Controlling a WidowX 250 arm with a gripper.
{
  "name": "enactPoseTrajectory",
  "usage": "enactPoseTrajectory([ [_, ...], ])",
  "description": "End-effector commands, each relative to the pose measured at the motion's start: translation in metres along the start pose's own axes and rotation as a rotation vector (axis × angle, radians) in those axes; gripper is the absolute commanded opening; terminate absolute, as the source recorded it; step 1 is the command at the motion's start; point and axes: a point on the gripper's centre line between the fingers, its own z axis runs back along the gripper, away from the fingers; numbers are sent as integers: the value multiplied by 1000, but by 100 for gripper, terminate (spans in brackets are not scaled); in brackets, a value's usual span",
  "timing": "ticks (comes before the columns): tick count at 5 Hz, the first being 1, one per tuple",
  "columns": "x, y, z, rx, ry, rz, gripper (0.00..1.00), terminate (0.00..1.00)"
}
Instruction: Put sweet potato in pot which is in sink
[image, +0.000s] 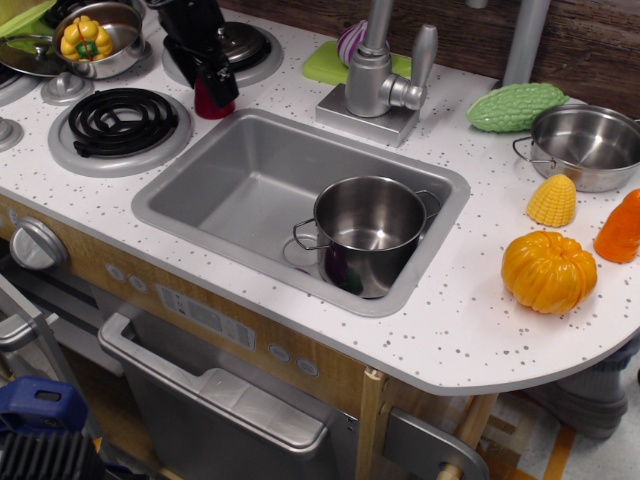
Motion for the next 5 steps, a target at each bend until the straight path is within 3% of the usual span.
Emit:
enactPoseTrajectory([
  [1,8,8,16,31,-52,-15,100,0],
  [2,8,7,16,39,-61,0,0,0],
  [3,10,8,18,39,-73,3,0,0],
  [4,15,1,26,78,-58,4,0,0],
  [5,29,-15,50,137,16,-8,0,0],
])
